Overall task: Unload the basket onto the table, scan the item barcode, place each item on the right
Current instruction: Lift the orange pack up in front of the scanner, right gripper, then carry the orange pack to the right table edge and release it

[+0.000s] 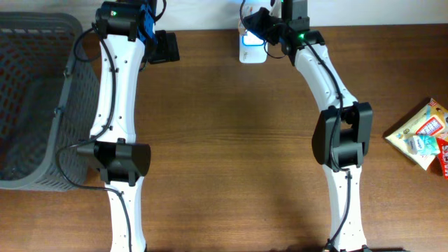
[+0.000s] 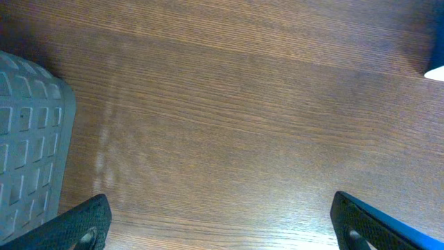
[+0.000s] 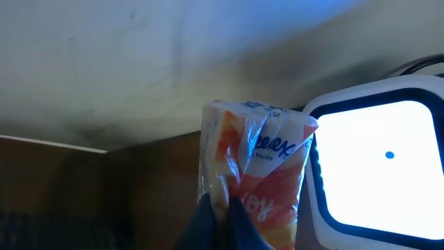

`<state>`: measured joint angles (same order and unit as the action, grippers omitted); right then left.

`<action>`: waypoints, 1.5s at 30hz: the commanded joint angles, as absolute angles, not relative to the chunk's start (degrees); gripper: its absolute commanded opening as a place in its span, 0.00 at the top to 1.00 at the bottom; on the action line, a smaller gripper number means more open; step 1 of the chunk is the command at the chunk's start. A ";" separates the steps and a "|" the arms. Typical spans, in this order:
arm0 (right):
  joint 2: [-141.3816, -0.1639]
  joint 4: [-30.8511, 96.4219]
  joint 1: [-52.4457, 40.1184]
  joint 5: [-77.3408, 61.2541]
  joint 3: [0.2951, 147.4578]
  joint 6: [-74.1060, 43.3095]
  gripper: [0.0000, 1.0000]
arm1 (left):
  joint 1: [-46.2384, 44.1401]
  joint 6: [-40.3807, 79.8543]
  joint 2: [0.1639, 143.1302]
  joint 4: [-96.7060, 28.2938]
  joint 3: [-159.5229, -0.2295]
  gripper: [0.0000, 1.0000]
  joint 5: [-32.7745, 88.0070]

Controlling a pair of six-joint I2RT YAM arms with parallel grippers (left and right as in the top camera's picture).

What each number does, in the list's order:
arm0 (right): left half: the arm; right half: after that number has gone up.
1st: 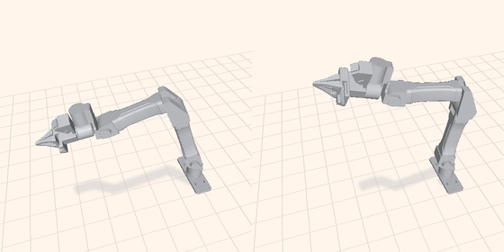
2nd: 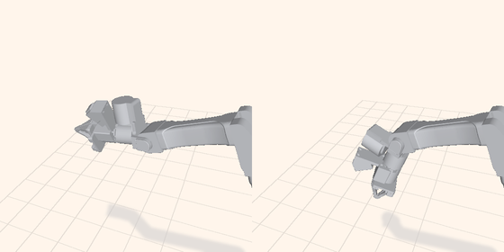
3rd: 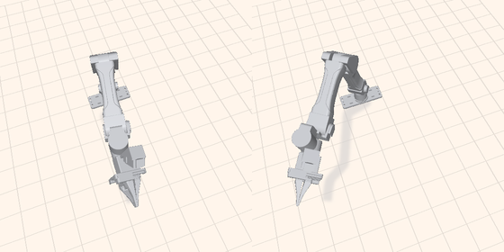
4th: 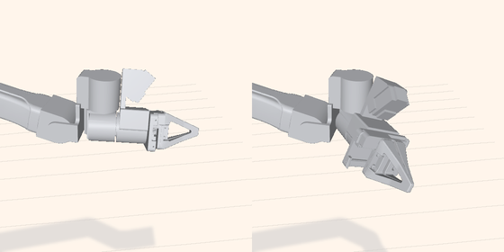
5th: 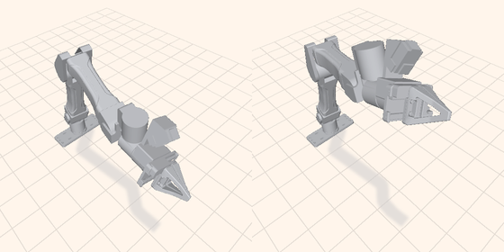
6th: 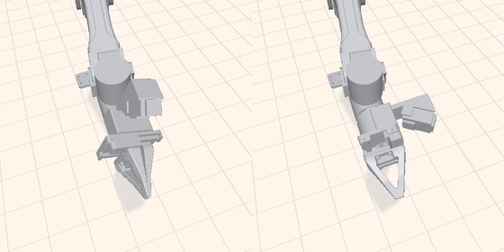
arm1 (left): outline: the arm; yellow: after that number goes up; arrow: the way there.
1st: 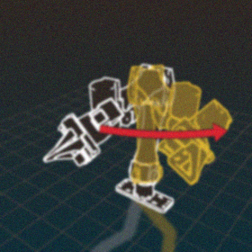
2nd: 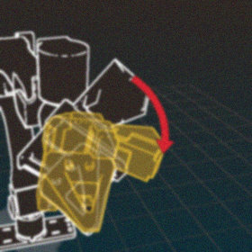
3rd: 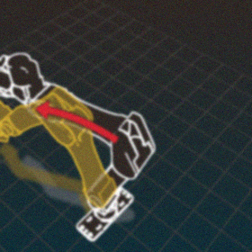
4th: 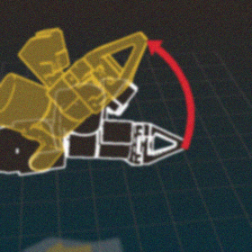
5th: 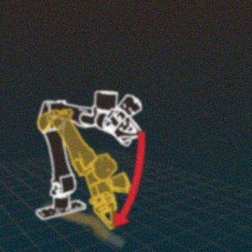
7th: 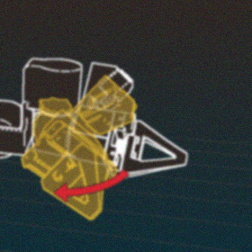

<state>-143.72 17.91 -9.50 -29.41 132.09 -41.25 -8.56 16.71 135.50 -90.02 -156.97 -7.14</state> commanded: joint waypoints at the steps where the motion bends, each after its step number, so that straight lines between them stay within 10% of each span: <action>1: -143.55 19.00 -7.55 -31.88 132.57 -41.63 0.96 | -8.60 16.23 134.98 -90.11 -157.21 0.01 -7.79; 23: -123.96 84.03 12.49 29.04 129.54 -41.78 0.96 | -8.60 16.23 134.98 -90.11 -157.21 0.01 -7.77; 30: -124.14 81.08 27.24 24.45 114.10 -45.52 0.96 | -8.60 16.23 134.98 -90.13 -157.21 0.01 -7.77; 36: -124.01 79.26 34.81 13.69 114.69 -33.08 0.01 | -8.60 16.23 134.98 -90.11 -157.21 0.01 -7.79; 45: -114.98 84.58 36.71 7.84 119.31 -31.73 0.02 | -8.60 16.23 134.98 -90.11 -157.21 0.01 -7.79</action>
<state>-123.33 83.57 36.67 12.03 117.14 -32.75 -8.56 16.69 135.50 -90.04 -156.97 -7.14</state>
